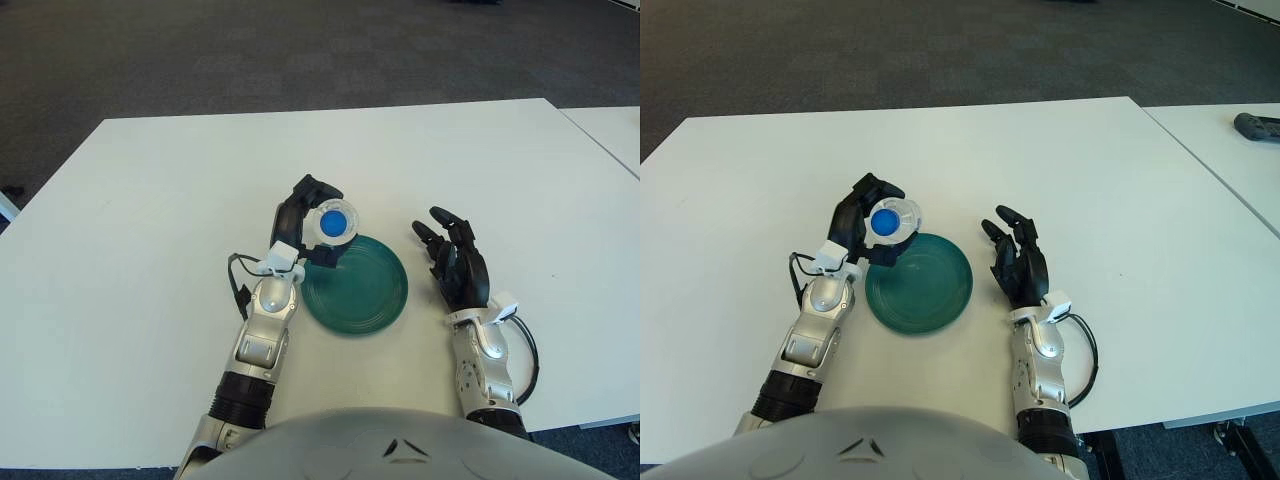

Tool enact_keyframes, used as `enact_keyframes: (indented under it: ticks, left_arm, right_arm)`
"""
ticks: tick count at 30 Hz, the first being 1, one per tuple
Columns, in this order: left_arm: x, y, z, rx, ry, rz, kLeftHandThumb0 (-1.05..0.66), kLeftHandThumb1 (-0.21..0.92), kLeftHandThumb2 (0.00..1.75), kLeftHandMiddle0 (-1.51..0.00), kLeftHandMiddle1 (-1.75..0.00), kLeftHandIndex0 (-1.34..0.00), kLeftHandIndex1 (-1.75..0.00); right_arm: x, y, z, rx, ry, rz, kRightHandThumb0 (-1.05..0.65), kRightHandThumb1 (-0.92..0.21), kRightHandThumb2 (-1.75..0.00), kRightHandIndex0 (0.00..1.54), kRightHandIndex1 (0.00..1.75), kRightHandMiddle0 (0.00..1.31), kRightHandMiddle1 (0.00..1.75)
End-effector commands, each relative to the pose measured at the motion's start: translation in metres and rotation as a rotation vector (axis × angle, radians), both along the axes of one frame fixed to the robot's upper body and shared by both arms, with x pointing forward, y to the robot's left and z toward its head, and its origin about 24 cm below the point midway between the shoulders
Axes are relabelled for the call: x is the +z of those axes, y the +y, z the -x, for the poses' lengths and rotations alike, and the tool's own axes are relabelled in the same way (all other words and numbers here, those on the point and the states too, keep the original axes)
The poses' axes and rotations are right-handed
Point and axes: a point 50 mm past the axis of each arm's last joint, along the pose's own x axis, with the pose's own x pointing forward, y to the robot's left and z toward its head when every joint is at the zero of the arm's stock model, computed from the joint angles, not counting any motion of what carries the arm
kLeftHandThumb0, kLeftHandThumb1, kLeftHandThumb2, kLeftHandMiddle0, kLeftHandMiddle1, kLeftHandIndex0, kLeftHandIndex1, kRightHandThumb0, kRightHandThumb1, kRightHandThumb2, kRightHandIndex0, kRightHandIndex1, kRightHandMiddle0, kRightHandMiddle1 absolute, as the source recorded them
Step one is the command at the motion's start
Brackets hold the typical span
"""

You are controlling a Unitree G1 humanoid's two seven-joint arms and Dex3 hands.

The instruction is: Put the bottle into the plate.

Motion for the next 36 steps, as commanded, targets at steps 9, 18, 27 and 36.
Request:
enact_keyframes:
  ticks: [9, 18, 27, 36]
  left_arm:
    - [0.008, -0.007, 0.021, -0.070, 0.018, -0.061, -0.08, 0.22, 1.38, -1.28, -1.75, -1.04, -1.75]
    - [0.006, -0.007, 0.031, -0.149, 0.086, -0.024, -0.09, 0.23, 1.34, -1.28, -1.75, -1.02, -1.75]
    - [-0.004, -0.007, 0.037, -0.181, 0.161, 0.003, -0.06, 0.24, 1.34, -1.29, -1.75, -1.04, -1.75]
    - [-0.014, -0.008, 0.039, -0.183, 0.253, 0.069, -0.05, 0.24, 1.34, -1.28, -1.75, -1.04, -1.75]
  right_arm:
    - [-0.037, 0.004, 0.019, -0.001, 0.181, -0.008, -0.77, -0.92, -0.74, 0.49, 0.56, 0.10, 0.96]
    - [-0.037, 0.006, 0.018, 0.004, 0.185, 0.008, -0.75, -0.92, -0.75, 0.49, 0.55, 0.10, 0.95]
    - [-0.035, 0.006, 0.016, -0.004, 0.168, -0.010, -0.73, -0.92, -0.74, 0.49, 0.55, 0.09, 0.95]
    - [-0.034, 0.006, 0.015, -0.010, 0.160, -0.008, -0.71, -0.92, -0.73, 0.49, 0.55, 0.10, 0.95]
